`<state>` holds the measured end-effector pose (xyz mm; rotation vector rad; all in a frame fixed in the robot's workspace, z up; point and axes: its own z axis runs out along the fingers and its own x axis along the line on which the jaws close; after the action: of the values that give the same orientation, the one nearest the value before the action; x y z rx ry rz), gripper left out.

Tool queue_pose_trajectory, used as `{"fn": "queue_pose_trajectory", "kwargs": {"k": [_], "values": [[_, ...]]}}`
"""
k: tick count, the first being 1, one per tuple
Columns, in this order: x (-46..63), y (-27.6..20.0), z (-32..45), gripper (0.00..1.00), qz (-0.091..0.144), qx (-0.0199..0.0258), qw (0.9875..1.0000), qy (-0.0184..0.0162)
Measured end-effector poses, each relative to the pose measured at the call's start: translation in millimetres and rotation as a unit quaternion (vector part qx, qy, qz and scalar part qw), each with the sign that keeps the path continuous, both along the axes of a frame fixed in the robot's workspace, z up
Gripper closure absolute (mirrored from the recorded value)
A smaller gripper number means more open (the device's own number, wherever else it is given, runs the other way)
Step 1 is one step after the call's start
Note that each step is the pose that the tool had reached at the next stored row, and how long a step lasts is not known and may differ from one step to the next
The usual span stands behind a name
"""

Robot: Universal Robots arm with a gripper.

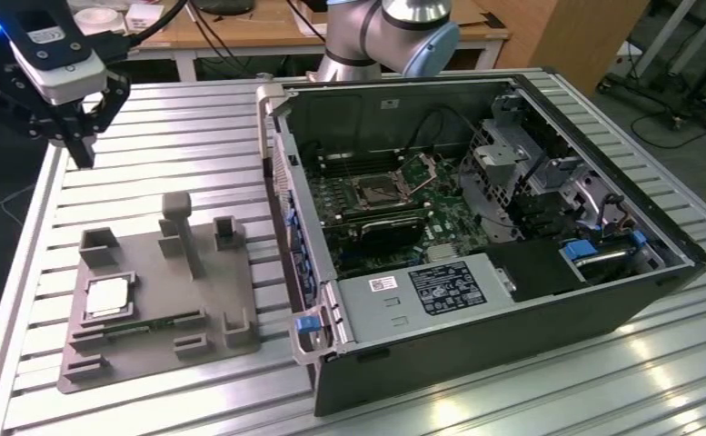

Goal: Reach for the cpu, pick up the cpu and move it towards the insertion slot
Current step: 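Reach for the cpu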

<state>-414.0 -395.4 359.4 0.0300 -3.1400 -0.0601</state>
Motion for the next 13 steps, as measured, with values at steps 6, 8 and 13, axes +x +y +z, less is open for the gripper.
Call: {"fn": "queue_pose_trajectory", "kwargs": {"k": [6, 8, 13], "values": [[-0.1, -4.0, -0.6, 0.89, 0.000, 0.0000, 1.0000, 0.0000], [-0.4, -5.2, -0.8, 0.89, 0.000, 0.0000, 1.0000, 0.0000], [-6.5, -5.9, -1.1, 0.89, 0.000, 0.0000, 1.0000, 0.0000]]}}
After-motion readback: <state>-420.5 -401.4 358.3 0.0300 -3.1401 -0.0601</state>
